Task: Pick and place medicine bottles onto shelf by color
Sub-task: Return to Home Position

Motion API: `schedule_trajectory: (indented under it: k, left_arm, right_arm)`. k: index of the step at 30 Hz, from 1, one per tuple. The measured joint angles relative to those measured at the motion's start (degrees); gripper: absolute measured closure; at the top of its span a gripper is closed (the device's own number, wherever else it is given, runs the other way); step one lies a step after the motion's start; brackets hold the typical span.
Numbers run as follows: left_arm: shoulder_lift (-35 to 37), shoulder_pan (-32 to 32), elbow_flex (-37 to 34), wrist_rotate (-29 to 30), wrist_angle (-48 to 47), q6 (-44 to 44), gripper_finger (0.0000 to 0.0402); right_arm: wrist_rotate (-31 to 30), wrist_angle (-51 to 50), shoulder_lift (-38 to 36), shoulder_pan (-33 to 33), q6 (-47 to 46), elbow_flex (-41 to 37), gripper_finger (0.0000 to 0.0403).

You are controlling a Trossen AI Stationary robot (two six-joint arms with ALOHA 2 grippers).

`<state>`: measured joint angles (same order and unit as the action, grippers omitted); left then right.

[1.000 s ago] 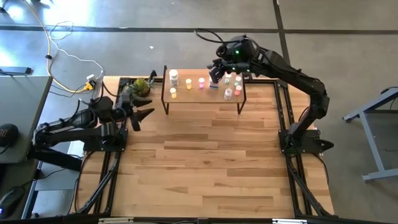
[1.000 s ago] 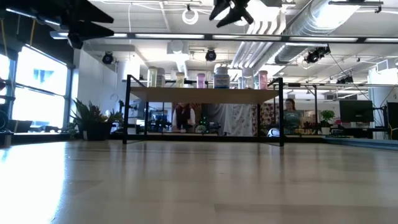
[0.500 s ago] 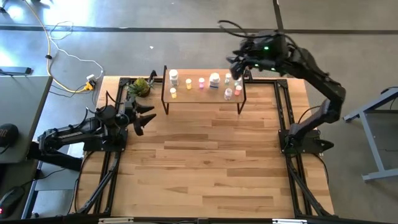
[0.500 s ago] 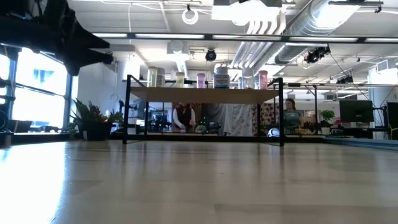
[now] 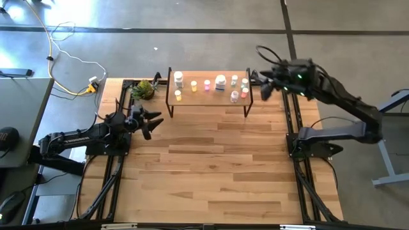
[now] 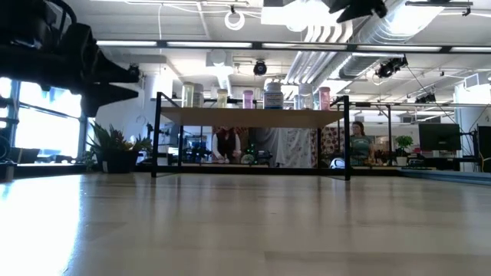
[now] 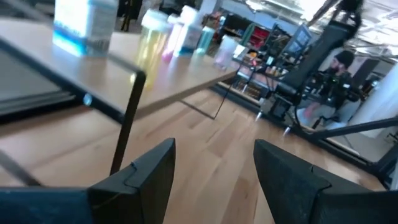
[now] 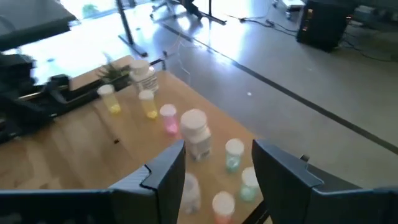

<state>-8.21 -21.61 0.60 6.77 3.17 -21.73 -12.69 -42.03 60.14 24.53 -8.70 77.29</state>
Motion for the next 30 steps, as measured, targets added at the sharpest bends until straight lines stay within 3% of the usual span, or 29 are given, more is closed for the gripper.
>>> schedule_trajectory:
  k: [8, 19, 24, 30]
  left_arm:
    - [-1.1, 0.0, 0.0, -0.1, -1.6, -1.5, 0.0195]
    - [-1.3, 0.0, 0.0, -0.1, -1.6, 4.3, 0.0195]
    - [-1.3, 0.0, 0.0, -0.1, -1.6, 4.3, 0.0195]
    - [-1.3, 0.0, 0.0, -0.1, -1.6, 4.3, 0.0195]
  right_arm:
    - [10.0, 4.3, -18.5, -1.4, -0.2, -18.0, 0.0227]
    - [10.1, 21.1, -41.4, -3.3, -5.9, -44.0, 0.0227]
    - [8.6, 26.9, -48.1, -3.3, -8.6, -50.6, 0.0227]
    - [8.6, 26.8, -52.4, -3.3, -10.4, -55.6, 0.0227]
